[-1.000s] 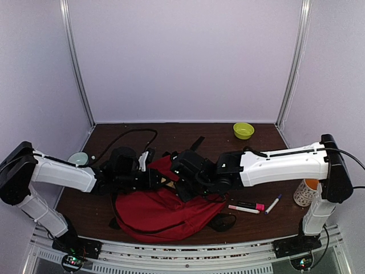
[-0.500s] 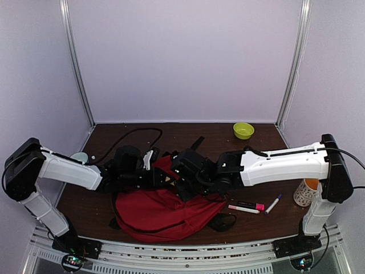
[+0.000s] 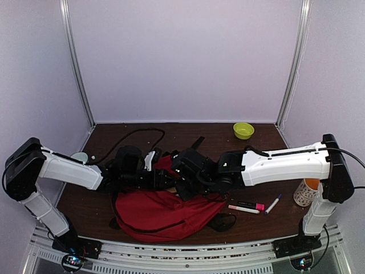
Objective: Pack the student bag
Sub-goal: Place the glue stick in the lower front pocket of the bag, then place the lower front pocket of the student bag.
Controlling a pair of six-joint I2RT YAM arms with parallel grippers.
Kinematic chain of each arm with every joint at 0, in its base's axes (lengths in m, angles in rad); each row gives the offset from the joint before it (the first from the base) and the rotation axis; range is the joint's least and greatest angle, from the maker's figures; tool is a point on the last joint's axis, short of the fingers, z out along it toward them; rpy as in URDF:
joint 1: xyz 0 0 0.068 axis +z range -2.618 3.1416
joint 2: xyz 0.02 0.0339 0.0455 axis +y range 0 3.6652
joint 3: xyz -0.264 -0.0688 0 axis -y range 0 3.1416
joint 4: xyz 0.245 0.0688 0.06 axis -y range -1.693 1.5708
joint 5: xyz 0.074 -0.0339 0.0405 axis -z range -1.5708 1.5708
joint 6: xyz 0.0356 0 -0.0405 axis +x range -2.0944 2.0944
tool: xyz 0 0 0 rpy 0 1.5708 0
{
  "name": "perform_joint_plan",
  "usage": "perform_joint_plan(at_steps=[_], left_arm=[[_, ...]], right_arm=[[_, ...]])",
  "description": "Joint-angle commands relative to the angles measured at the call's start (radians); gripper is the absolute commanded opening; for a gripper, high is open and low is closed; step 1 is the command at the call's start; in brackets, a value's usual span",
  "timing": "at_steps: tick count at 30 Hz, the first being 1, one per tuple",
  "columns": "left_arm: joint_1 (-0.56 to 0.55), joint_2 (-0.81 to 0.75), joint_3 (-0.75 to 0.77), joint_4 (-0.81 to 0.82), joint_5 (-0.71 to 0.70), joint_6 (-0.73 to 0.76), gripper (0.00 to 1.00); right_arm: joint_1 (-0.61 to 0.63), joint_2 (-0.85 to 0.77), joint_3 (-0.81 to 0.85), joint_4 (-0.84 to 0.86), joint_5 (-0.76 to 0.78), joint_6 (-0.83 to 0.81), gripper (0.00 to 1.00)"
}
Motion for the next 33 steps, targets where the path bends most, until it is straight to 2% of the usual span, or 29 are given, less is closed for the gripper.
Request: perform_joint_plan(at_steps=[1,7,9,17,21,26,33], left_arm=[[-0.005,-0.074,-0.016,-0.033,-0.058,0.07,0.72],[-0.01,-0.221,-0.019,-0.179,-0.176,0.175,0.83],[-0.012,-0.266,-0.025,-0.216,-0.204,0.21,0.92],[-0.018,-0.484,-0.085,-0.351,-0.337,0.286,0.96],[-0.018,-0.602,-0.107,-0.422,-0.403,0.309,0.98],[-0.018,-0.71,-0.096,-0.535,-0.485,0.332,0.98],[-0.018,-0.825,-0.02,-0.741,-0.579,0.344,0.98]], right_arm=[[0.007,-0.043,-0.003,0.02,0.011,-0.011,0.0],[0.007,-0.036,-0.002,0.02,0.011,-0.014,0.0],[0.007,-0.034,-0.003,0.019,0.01,-0.012,0.0],[0.009,-0.01,0.001,0.0,0.024,0.011,0.0],[0.009,0.004,0.003,-0.01,0.015,0.025,0.15],[0.009,-0.019,0.012,-0.038,0.062,0.044,0.46],[0.009,-0.097,0.017,-0.129,0.208,0.077,0.62]])
